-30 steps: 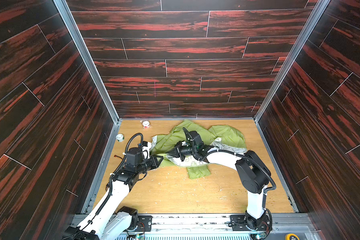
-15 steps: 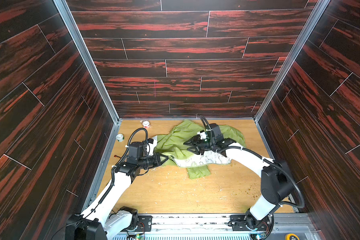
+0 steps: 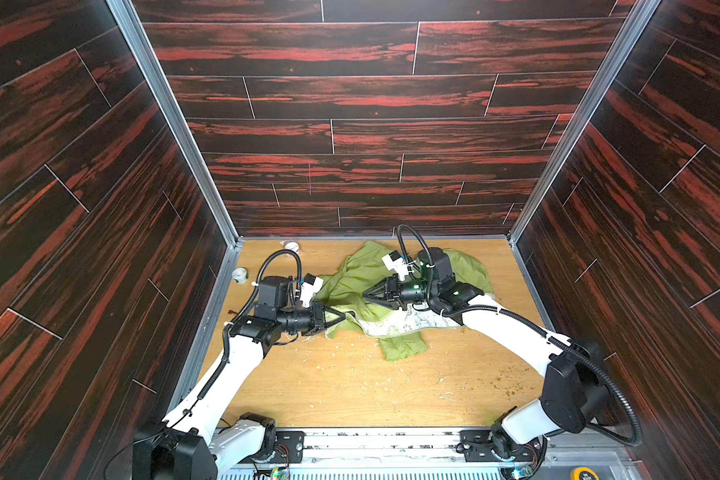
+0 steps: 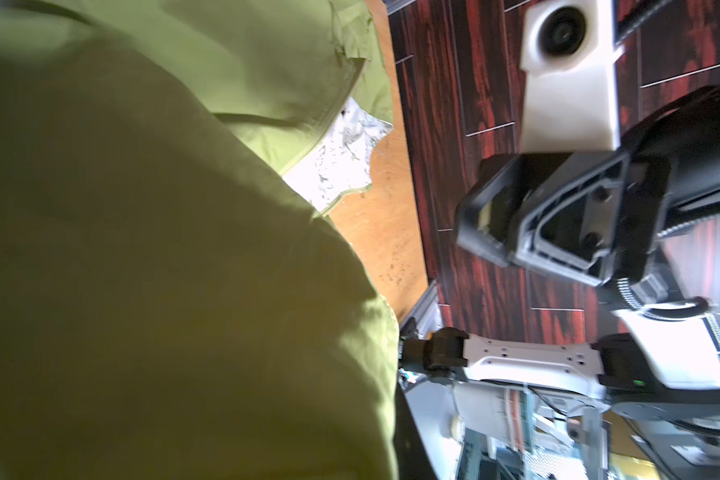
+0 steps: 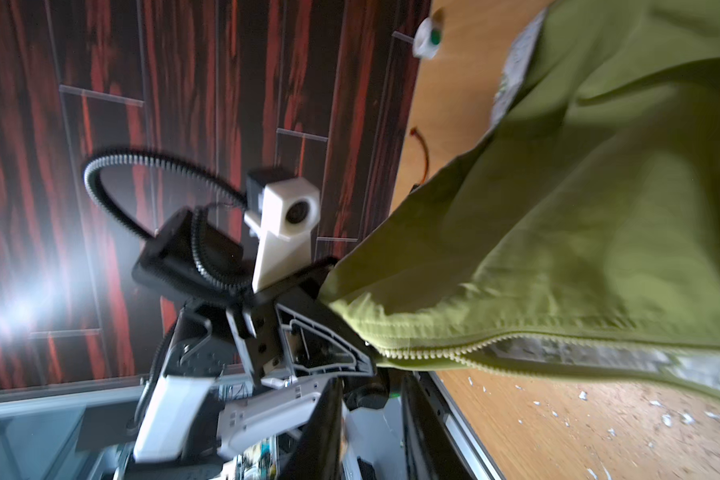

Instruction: Zip up the jacket

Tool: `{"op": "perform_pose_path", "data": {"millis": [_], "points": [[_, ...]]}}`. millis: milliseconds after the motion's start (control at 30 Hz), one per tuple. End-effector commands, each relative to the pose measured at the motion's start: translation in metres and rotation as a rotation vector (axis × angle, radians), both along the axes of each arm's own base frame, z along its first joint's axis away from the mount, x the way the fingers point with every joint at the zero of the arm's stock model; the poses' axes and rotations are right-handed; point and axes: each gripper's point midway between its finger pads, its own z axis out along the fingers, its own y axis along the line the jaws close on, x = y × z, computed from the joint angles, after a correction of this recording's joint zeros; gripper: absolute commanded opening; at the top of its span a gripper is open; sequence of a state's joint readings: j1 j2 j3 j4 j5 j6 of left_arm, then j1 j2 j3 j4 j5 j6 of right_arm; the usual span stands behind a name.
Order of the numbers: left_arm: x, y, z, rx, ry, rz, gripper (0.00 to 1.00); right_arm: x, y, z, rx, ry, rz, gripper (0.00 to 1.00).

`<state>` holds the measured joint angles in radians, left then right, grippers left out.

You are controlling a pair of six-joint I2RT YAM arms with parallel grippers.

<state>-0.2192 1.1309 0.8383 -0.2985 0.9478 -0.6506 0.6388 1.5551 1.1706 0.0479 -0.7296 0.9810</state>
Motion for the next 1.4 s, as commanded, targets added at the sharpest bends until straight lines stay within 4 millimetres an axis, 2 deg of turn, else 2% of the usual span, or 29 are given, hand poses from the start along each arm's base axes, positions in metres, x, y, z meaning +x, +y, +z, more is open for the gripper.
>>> {"op": "perform_pose_path", "data": {"millis": [0,133,233,367,500,900,1167,1367], "points": [[-0.002,-0.005,0.019,-0.047,-0.017,-0.046,0.00,-0.015,0.019,0.014,0.092,-0.061,0.118,0.28],[0.001,-0.006,0.018,-0.045,-0.009,-0.047,0.00,-0.022,0.018,0.015,0.104,-0.078,0.114,0.33],[0.005,-0.007,0.017,-0.044,-0.010,-0.042,0.00,-0.032,0.017,0.017,0.116,-0.093,0.127,0.41],[0.009,-0.008,0.020,-0.051,-0.009,-0.045,0.00,-0.046,0.022,-0.001,0.072,-0.066,0.157,0.51],[0.009,-0.010,0.022,-0.060,0.003,-0.053,0.00,-0.047,0.024,-0.015,0.061,-0.033,0.147,0.55],[0.000,-0.009,0.019,-0.065,0.032,-0.067,0.00,-0.015,0.036,-0.023,0.052,-0.048,0.069,0.58],[-0.004,-0.008,0.019,-0.066,0.037,-0.069,0.00,0.014,0.026,-0.027,0.010,-0.053,-0.007,0.59],[-0.005,-0.009,0.019,-0.067,0.039,-0.072,0.00,0.021,0.034,-0.022,0.035,-0.047,0.013,0.59]]}}
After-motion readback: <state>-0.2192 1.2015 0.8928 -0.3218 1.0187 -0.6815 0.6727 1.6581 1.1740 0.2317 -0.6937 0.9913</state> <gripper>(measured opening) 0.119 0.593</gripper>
